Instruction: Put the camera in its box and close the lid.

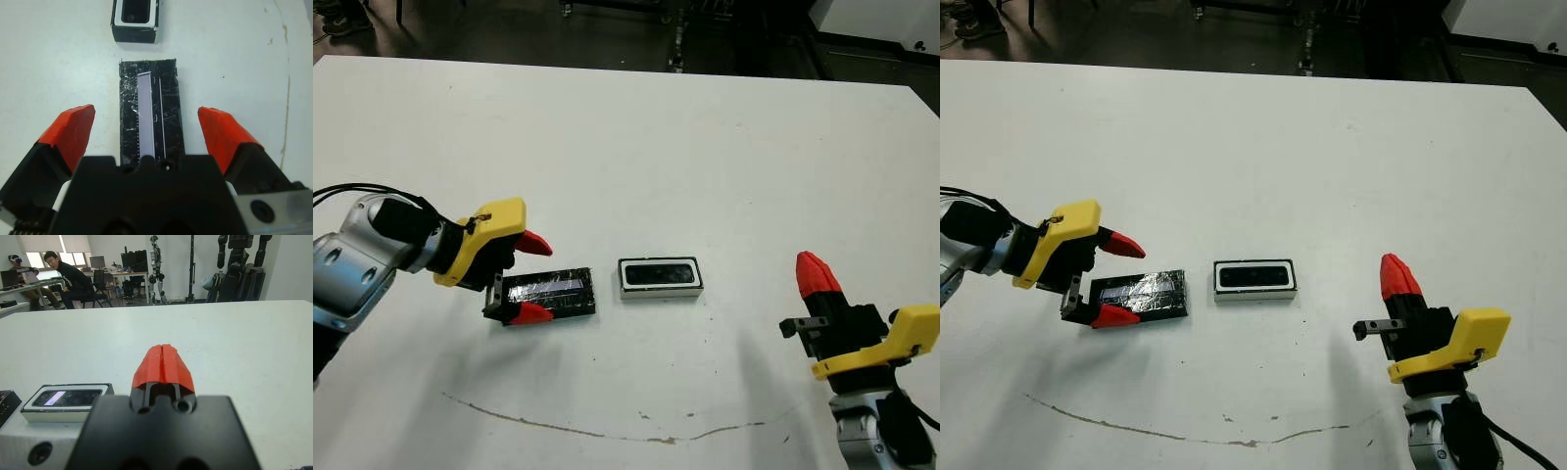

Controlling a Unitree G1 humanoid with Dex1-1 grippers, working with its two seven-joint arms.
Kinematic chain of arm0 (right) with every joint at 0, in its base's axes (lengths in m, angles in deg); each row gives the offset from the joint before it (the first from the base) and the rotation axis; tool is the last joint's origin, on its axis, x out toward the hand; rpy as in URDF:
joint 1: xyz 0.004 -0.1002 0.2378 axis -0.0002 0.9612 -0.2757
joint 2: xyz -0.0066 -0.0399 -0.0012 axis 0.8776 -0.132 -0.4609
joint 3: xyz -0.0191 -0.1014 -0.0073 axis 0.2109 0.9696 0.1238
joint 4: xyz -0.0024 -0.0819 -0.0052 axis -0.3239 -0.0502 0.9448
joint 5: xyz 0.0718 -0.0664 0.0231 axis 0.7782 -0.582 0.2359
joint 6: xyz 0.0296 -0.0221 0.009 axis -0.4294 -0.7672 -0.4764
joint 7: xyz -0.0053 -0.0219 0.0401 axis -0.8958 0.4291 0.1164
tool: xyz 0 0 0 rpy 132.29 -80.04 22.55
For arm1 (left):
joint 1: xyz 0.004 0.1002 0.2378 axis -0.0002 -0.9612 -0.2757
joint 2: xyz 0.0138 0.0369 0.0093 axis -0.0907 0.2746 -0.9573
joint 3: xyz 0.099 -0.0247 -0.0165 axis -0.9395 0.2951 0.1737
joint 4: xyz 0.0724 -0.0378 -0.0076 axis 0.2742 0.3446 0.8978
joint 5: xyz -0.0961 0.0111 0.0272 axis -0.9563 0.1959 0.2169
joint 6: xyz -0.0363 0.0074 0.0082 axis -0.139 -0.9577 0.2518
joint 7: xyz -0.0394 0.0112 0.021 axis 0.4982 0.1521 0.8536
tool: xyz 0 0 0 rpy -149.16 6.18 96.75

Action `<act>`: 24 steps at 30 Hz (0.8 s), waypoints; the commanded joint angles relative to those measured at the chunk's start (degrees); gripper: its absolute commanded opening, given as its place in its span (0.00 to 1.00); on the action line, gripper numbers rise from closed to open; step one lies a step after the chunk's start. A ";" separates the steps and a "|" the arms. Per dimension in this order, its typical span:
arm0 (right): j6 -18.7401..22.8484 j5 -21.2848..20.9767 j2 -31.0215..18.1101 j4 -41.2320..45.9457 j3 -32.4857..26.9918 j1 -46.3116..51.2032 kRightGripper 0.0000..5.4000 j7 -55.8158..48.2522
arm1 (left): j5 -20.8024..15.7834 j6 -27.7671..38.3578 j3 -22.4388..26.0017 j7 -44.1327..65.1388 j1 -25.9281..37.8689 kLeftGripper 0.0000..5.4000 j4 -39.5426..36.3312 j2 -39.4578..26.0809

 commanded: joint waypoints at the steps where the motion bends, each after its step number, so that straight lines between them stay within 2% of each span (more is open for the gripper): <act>1: -0.32 -0.15 -0.82 0.24 -0.08 0.48 0.00 0.09 | 0.98 0.16 -0.69 0.76 0.77 1.00 0.82 -0.14; 21: 0.01 0.47 -0.97 -0.05 -0.04 0.35 0.00 -0.22 | 3.59 -2.89 -0.85 -2.66 -1.26 1.00 -2.31 -0.50; 24: 0.42 0.82 -0.81 0.05 -0.03 0.29 0.00 -0.03 | 4.22 -1.45 -0.63 -3.33 -2.00 1.00 -3.05 -0.63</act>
